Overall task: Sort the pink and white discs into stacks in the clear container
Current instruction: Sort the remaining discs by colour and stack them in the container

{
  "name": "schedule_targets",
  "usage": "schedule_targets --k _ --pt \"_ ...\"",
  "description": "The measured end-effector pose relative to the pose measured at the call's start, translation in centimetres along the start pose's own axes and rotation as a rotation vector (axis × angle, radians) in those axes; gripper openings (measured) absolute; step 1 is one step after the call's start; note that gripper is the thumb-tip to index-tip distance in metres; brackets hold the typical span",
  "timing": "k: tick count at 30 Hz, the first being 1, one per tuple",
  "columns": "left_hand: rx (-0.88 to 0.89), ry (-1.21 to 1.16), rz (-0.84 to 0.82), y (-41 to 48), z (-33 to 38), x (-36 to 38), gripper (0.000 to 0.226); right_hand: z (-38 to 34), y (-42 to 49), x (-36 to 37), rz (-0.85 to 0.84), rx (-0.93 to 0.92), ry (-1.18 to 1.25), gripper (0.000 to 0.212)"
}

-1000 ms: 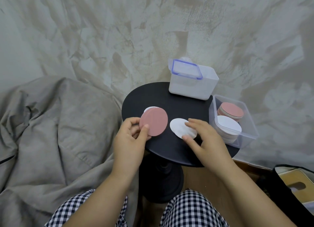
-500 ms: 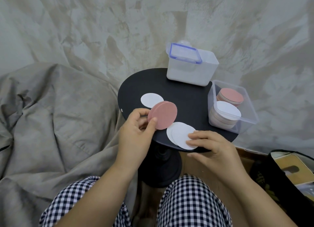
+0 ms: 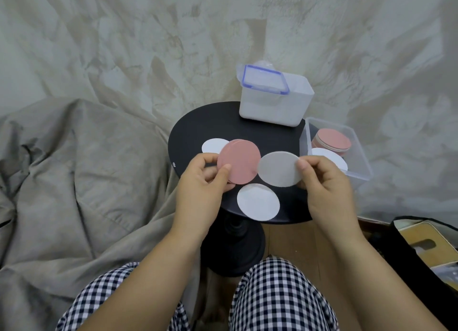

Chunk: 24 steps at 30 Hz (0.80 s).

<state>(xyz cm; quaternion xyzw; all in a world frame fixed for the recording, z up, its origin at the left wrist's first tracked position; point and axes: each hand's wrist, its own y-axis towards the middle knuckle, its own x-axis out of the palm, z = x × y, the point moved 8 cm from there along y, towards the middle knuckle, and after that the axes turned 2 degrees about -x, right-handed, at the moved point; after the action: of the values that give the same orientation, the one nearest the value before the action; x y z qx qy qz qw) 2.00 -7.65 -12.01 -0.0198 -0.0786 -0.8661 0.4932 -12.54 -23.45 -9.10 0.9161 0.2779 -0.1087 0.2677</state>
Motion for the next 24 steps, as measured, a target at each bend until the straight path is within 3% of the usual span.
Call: schedule_targets --k 4,11,15,20,24 --pt "-0.08 -0.096 -0.072 0.8 0.1 1.2 0.009 0.7 1.2 1.8 0.052 0.15 0.262 0.018" --pt "-0.038 -0.055 -0.234 1.0 0.8 3.5 0.013 1.7 1.9 3.9 0.069 0.189 0.266 0.017" --pt "0.054 0.056 -0.232 2.2 1.0 3.5 0.035 0.9 2.6 4.3 -0.026 0.14 0.318 0.022" --pt "0.206 0.304 -0.186 3.5 1.4 3.6 0.041 0.4 3.5 4.6 -0.143 -0.068 0.011 0.041" --pt "0.296 0.451 -0.14 3.5 1.0 3.6 0.036 0.8 3.1 5.2 -0.195 -0.115 -0.078 0.04"
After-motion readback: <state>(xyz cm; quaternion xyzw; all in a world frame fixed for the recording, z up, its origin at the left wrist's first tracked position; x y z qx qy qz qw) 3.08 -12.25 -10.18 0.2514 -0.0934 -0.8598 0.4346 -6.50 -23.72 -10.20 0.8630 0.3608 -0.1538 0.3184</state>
